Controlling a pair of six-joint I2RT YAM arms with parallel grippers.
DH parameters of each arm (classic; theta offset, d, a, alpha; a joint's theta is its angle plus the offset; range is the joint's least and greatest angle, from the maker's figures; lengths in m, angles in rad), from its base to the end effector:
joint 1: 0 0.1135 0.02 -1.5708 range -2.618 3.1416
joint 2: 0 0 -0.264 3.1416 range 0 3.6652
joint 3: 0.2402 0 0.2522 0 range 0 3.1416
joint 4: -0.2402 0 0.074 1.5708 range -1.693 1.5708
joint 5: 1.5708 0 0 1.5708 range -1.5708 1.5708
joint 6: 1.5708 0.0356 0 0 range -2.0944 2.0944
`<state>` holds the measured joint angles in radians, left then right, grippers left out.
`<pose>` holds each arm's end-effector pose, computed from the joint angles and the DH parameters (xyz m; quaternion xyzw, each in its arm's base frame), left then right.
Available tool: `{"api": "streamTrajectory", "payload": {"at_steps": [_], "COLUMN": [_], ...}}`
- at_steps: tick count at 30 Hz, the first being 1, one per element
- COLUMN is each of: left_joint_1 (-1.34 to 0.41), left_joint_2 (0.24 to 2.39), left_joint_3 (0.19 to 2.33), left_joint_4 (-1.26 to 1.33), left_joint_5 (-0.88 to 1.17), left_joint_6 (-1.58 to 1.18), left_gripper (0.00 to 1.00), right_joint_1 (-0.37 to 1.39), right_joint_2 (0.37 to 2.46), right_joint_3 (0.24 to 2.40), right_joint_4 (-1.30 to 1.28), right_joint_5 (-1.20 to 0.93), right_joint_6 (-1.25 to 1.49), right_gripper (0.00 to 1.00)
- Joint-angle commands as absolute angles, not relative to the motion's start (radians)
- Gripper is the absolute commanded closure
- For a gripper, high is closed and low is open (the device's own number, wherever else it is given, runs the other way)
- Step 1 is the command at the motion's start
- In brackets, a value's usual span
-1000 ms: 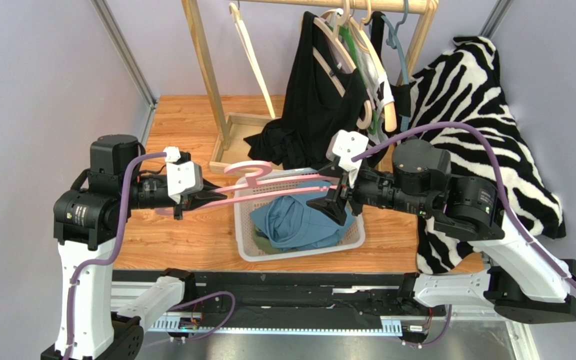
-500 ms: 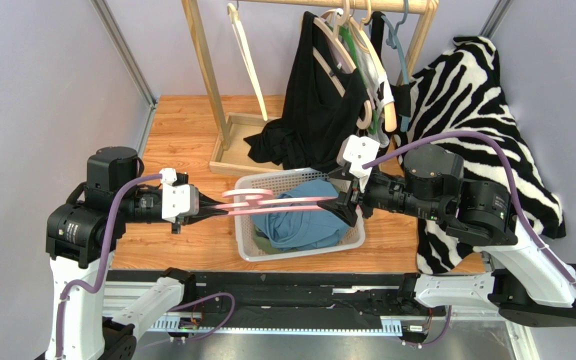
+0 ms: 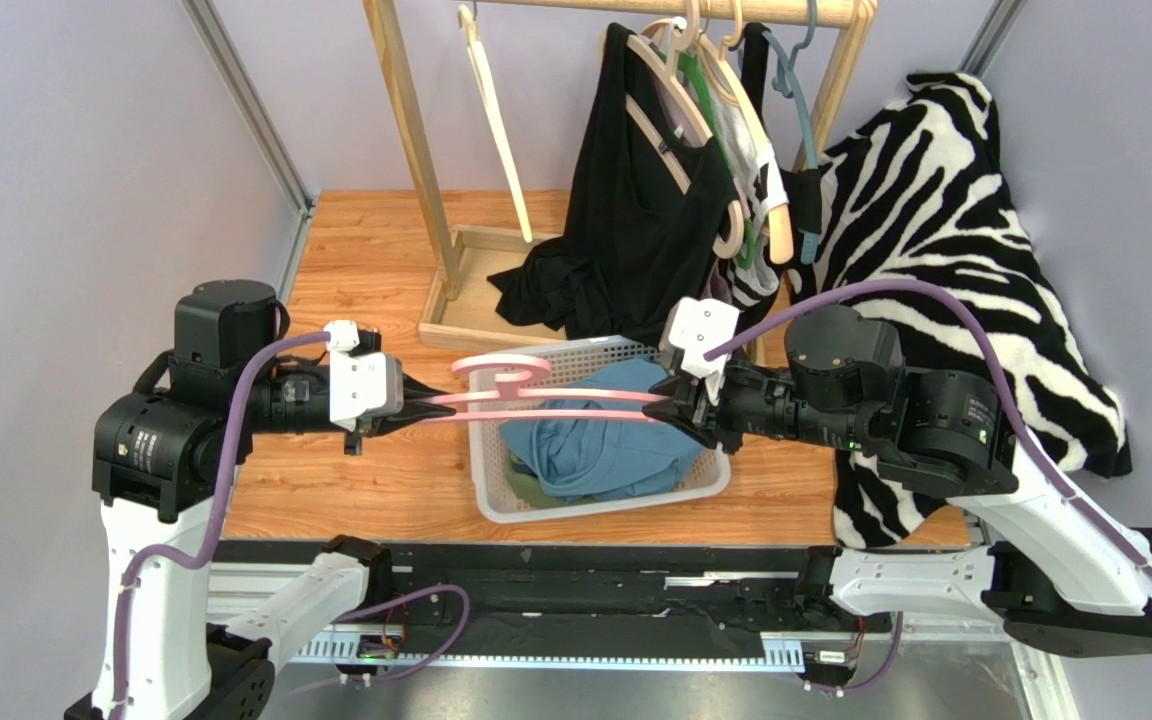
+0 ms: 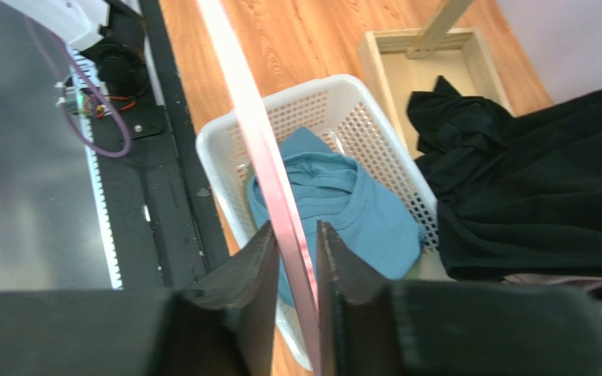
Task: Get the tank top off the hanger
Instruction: Place the hanger at the clothesline.
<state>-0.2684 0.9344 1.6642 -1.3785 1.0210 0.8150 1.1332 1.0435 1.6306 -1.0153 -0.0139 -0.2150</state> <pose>0.0686 -0.0503 0.4779 0.5891 0.5574 -0.3166 0.4919 0.0663 0.1429 0.4818 -0.5280 0.6548 0.2449 0.4821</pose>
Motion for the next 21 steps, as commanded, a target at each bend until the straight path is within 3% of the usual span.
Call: {"api": "streamTrajectory", "payload": {"at_steps": [1,4,6,9,10,12,14,21], "left_joint_1": [-0.275,-0.275,-0.275,-0.275,-0.275,-0.275,-0.275,-0.275], "left_joint_2": [0.963,0.985,0.986,0.962,0.936,0.904,0.850,0.859], "left_joint_3": [1.733,1.744,1.729,1.671,1.651,1.588,1.534,1.620], "left_joint_4": [-1.649,-1.631,-1.567,-1.388,-1.334,-1.143,-0.960,-0.819], "left_joint_5": [1.108,1.101,1.088,1.033,0.988,0.919,0.780,0.228], "left_joint_6": [0.818,0.801,0.767,0.591,0.547,0.398,0.329,0.175], "left_gripper": [1.00,1.00,1.00,0.68,0.52,0.38,0.04,0.03], "right_joint_1": [1.138,1.138,1.138,1.137,1.138,1.138,1.138,1.138], "right_joint_2": [1.023,1.002,0.983,0.953,0.947,0.945,0.971,1.066], "right_joint_3": [1.598,1.591,1.591,1.603,1.621,1.655,1.731,1.996], "right_joint_4": [-1.029,-1.025,-1.020,-1.008,-1.009,-1.023,-1.081,-1.304], "right_joint_5": [-0.029,-0.025,-0.023,-0.018,-0.015,-0.008,-0.002,0.142], "right_joint_6": [-0.173,-0.150,-0.138,-0.109,-0.089,-0.068,-0.037,-0.006], "right_gripper": [0.87,1.00,1.00,1.00,1.00,1.00,1.00,1.00]}}
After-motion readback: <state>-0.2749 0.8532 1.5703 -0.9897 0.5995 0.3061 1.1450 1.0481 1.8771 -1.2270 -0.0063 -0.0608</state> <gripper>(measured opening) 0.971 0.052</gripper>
